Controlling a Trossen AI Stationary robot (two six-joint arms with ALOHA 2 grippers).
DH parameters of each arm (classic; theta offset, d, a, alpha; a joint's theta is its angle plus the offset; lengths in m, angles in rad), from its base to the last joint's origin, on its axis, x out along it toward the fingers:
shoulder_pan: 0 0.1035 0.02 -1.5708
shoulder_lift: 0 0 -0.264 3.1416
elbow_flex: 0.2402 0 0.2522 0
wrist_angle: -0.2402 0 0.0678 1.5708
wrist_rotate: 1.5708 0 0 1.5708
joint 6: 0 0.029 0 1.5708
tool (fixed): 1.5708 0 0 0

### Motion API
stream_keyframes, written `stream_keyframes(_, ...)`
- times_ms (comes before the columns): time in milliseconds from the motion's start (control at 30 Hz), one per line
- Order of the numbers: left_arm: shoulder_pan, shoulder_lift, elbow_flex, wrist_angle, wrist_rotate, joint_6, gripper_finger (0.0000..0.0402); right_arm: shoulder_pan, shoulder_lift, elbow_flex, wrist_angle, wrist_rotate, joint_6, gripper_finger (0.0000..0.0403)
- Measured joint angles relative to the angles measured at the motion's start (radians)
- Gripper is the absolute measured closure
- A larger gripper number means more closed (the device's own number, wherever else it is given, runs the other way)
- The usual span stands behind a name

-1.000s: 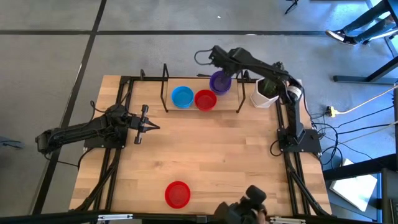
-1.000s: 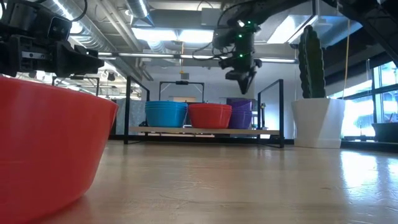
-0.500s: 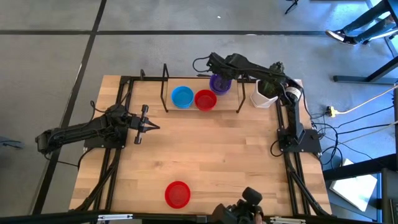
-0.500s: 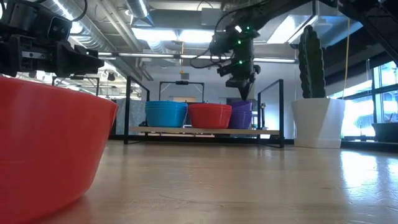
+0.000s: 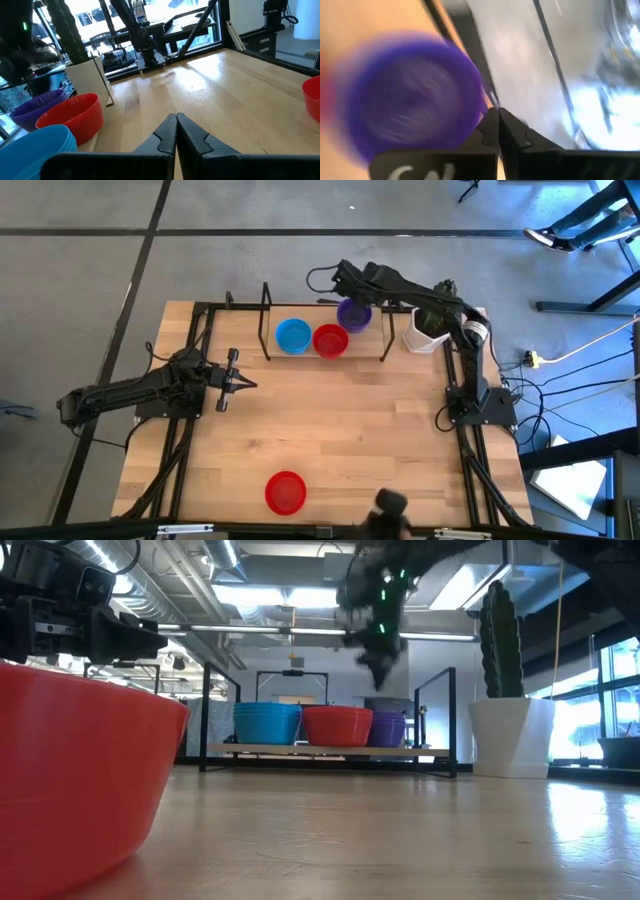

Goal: Pick & Place Mini bowls
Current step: Stack the red bowl on the red bowl on the shelf

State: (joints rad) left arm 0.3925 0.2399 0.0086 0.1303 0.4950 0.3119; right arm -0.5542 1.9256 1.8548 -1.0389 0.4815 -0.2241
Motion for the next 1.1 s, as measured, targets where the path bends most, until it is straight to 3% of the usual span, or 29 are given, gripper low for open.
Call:
stream_keyframes(100, 0.0, 0.0, 0.0, 0.0, 0.0, 0.004, 0.0396, 0.052, -0.107, 0.0, 0.156, -0.172, -0.042, 0.0401)
stream_keyframes(267, 0.0, 0.0, 0.0, 0.0, 0.0, 0.004, 0.0396, 0.107, -0.359, -0.017, 0.473, -0.613, -0.036, 0.0401)
stream_keyframes(367, 0.0, 0.0, 0.0, 0.0, 0.0, 0.0, 0.0396, 0.143, -0.522, -0.142, 0.697, -0.937, 0.047, 0.0401)
stream_keyframes(433, 0.0, 0.0, 0.0, 0.0, 0.0, 0.009, 0.0396, 0.18, -0.637, -0.278, 0.831, -1.035, 0.107, 0.0401)
stream_keyframes(500, 0.0, 0.0, 0.0, 0.0, 0.0, 0.013, 0.0396, 0.218, -0.757, -0.424, 0.897, -1.015, 0.128, 0.0401)
stream_keyframes(667, 0.0, 0.0, 0.0, 0.0, 0.0, 0.004, 0.0396, 0.252, -1.077, -0.798, 0.955, -0.841, 0.138, 0.0401)
stream_keyframes(800, 0.0, 0.0, 0.0, 0.0, 0.0, 0.006, 0.0396, 0.266, -1.27, -1.086, 1.112, -0.849, 0.244, 0.0401)
stream_keyframes(1100, 0.0, 0.0, 0.0, 0.0, -0.004, 0.0, 0.0396, 0.353, -1.423, -1.483, 1.302, -0.867, 0.257, 0.0401)
